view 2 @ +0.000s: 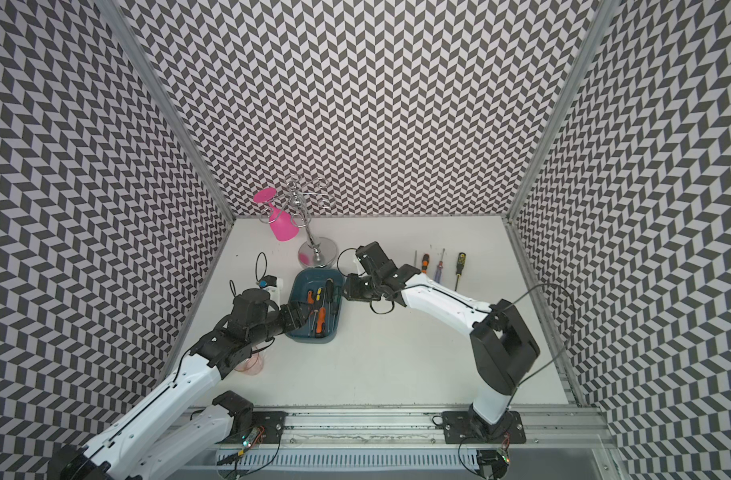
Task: Put the screwdriver on the desktop into the storage box
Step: Place the screwdriver in the storage box, then pick up the screwdriver from the center of the board.
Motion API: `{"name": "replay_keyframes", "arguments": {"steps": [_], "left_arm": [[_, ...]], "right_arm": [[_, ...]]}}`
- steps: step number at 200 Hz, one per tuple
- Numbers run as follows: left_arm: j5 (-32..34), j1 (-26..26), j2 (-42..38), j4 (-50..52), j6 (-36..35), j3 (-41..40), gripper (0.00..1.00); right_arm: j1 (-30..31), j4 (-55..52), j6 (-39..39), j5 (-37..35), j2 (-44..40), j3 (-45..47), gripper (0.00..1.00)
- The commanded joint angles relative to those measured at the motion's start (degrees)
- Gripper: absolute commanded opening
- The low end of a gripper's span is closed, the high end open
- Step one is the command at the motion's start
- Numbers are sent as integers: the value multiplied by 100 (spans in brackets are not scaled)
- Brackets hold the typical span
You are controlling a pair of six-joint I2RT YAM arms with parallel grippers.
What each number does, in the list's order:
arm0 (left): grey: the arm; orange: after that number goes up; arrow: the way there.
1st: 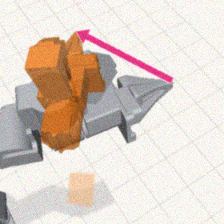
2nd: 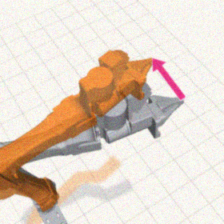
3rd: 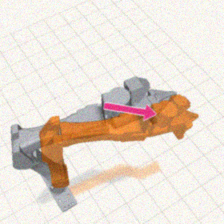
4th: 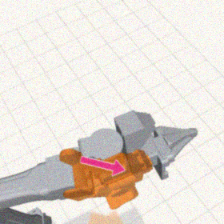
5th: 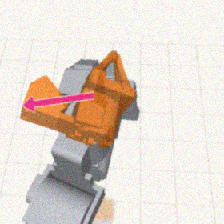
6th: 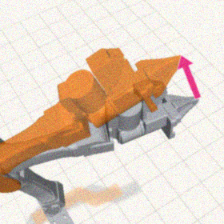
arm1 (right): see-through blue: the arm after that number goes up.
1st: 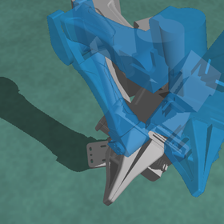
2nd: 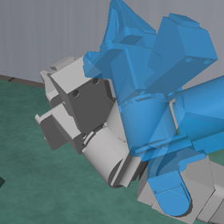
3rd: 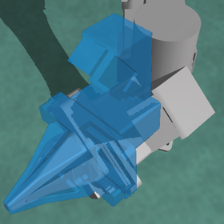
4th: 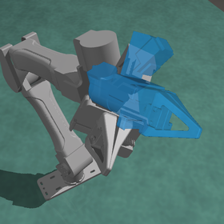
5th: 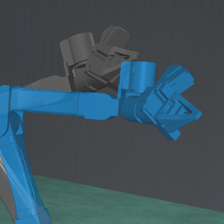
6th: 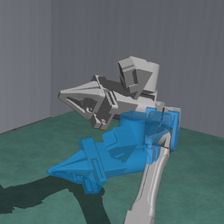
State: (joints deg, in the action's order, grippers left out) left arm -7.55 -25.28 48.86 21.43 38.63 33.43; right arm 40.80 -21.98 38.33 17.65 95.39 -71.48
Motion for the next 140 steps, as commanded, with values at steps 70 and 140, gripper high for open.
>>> {"name": "replay_keyframes", "arguments": {"steps": [70,140], "left_arm": [[-370,-873,1152,-1232,101,249,66],[-429,-1328,2065,-1622,52,702,66]], "right_arm": [[-1521,43,-701,-1133,-923,873,37],[-1882,-250,-826,-1764,-112,323,39]]}}
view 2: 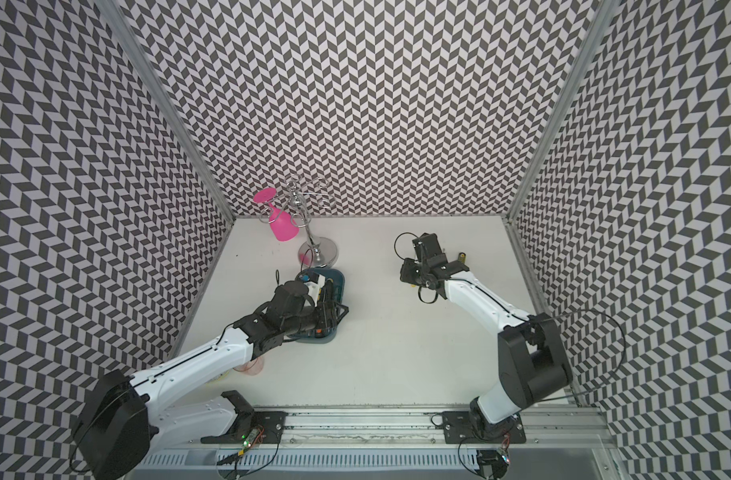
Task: Put the screwdriver on the desktop into the storage box
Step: Pick up the screwdriver from the center of the board.
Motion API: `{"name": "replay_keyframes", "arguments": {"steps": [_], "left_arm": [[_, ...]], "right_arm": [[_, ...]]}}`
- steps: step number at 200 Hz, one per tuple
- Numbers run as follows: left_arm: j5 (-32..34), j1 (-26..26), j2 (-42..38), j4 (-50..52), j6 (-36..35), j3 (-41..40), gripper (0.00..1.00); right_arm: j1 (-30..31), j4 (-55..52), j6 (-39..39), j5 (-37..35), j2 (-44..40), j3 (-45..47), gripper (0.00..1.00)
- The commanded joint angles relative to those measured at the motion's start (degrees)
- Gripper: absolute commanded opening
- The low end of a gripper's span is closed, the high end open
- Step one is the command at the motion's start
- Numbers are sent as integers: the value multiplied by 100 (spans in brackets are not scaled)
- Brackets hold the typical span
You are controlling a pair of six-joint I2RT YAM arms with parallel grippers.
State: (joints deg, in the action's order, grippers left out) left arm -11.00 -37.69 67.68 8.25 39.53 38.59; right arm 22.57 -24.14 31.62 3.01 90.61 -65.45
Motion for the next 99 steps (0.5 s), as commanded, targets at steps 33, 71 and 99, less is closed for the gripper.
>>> {"name": "replay_keyframes", "arguments": {"steps": [33,71,99], "left_arm": [[-95,-145,269,-299,-41,171,65],[15,-151,80,-228,-50,54,66],[70,-151,4,-185,-50,0,65]], "right_arm": [[-98,-235,-202,-496,918,-685,39],[-152,-384,-191,-710,1437,-976,39],[-182,-414,-198,-757,1745,-1074,38]]}}
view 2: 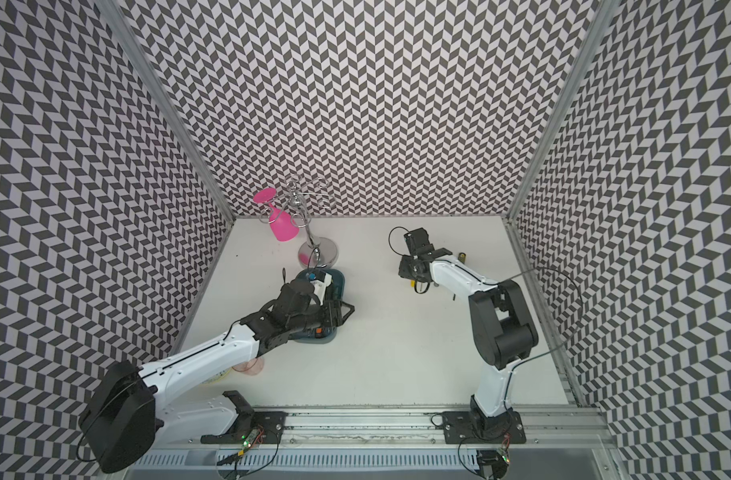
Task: Put the screwdriver on the desktop into the storage box
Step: Pick up the screwdriver from the center of the board.
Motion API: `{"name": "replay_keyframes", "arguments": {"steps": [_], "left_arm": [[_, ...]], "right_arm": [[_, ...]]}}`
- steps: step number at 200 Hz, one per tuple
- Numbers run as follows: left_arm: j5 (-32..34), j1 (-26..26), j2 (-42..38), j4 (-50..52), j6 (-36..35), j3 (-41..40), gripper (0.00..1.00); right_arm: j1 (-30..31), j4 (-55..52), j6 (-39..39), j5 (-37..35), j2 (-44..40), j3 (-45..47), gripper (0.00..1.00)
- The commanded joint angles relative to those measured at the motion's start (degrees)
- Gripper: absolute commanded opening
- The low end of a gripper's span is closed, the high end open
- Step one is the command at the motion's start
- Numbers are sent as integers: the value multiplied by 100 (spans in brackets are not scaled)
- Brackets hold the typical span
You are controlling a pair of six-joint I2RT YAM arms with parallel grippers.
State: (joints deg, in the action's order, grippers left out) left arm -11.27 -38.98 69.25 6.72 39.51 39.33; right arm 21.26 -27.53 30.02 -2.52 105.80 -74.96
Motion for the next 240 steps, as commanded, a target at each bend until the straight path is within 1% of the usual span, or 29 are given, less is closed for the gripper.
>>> {"name": "replay_keyframes", "arguments": {"steps": [1,36,122,133,157,180,189,210,240], "left_arm": [[97,-22,-160,-36,-48,-79,65],[151,-14,-181,22,-57,-92,65],[221,-13,-177,40,-48,-101,65],[230,-11,-176,47,-48,-100,65],[248,-2,-175,57,-48,-91,65],[286,5,-175,113,-66,-50,65],[308,13,-183,150,-72,-13,65],[350,48,-240,214,-92,46,65],[345,140,-422,207,-92,40,66]], "right_arm": [[-51,-76,-39,-209,237,-124,38],[-69,-83,-15,-248,536,-160,38],[-88,-74,-29,-390,911,-176,34],[-87,-60,-27,-382,934,-144,32],[-91,-25,-58,-299,949,-92,24],[-87,40,-112,-141,845,-14,14],[-87,61,-129,-78,773,39,12],[-82,164,-163,114,492,199,9],[-69,399,-164,489,-233,615,8]]}}
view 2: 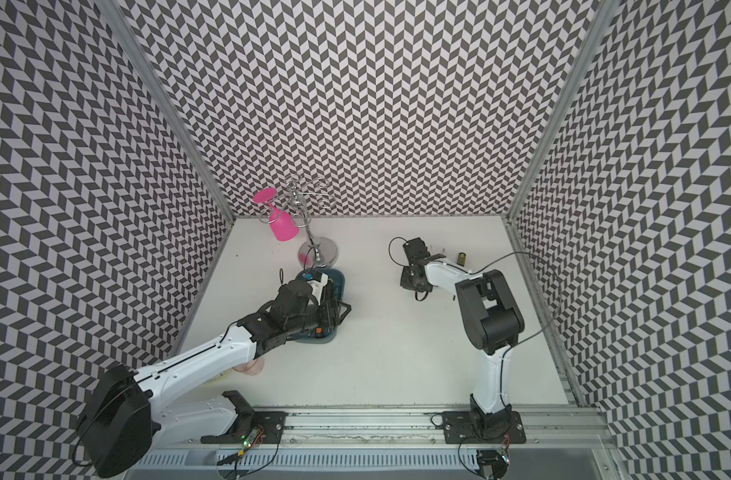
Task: Put the screwdriver on the desktop into the storage box
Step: Pick up the screwdriver from the center of the board.
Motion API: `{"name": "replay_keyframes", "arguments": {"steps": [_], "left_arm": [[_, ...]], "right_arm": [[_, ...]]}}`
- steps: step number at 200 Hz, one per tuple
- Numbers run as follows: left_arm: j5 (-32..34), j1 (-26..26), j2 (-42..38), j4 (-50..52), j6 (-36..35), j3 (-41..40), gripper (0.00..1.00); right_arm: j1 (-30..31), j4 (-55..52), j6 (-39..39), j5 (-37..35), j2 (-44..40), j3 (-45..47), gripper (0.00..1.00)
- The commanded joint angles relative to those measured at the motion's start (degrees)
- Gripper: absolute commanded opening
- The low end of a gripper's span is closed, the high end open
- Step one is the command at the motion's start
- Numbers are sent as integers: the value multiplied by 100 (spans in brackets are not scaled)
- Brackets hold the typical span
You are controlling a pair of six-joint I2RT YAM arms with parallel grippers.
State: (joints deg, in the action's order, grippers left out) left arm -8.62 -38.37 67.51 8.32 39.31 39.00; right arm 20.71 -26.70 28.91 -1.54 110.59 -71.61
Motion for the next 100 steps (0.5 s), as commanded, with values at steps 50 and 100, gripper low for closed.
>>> {"name": "replay_keyframes", "arguments": {"steps": [50,100], "left_arm": [[-3,147,-652,-240,-12,-5,67],[-271,156,-1092,-998,170,-357,68]], "right_arm": [[124,932,-71,1364,-2178,1171,8],[544,2035,183,2437,-3493,2164,7]]}}
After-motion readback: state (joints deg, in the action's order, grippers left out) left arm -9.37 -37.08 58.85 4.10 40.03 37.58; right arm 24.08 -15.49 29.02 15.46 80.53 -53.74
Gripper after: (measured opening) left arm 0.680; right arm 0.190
